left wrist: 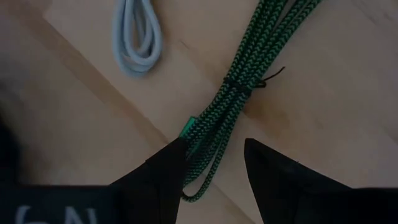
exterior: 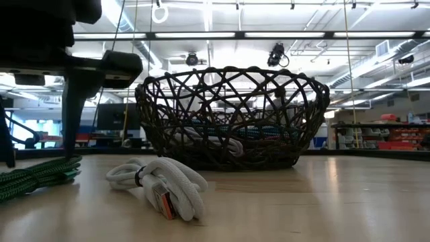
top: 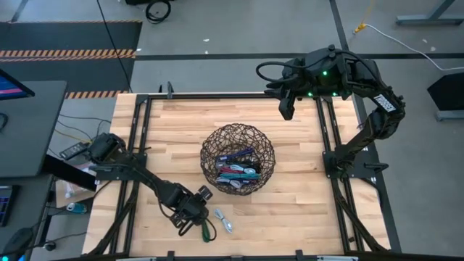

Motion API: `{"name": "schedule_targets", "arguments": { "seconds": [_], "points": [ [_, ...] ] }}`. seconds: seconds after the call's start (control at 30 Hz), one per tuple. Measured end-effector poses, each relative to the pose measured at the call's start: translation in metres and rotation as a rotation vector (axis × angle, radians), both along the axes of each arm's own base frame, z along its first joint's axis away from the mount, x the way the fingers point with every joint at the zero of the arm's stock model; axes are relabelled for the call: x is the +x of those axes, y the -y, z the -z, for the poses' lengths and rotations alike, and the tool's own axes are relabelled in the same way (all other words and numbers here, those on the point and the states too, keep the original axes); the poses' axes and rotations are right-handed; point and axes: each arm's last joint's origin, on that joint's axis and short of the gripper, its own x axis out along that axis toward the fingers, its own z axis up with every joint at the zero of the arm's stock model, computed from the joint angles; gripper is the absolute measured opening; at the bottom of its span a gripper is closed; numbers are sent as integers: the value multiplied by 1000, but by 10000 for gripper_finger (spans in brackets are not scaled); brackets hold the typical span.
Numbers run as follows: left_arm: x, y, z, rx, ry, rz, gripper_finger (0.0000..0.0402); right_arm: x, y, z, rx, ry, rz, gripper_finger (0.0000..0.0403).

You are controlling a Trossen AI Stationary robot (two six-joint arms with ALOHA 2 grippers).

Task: Pick and place USB-C Cables
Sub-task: Put the green charger cable into the black mesh basket

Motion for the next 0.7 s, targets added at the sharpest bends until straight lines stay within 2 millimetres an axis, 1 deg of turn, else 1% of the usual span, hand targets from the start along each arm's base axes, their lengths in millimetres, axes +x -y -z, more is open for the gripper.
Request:
{"name": "schedule_targets", "arguments": {
  "seconds": [0.1,0.23,0.4,0.7],
  "points": [
    [1,2,-4,31,20,-4,171,0,0,0,0,0,0,103],
    [6,6,-12,26,54,6,171,0,1,0,0,0,5,103],
    [6,5,-12,54,60,76,171,0,3,0,0,0,11,103],
    [8,1,-12,54,38,100,171,0,3,0,13,4,19,103]
  ]
}}
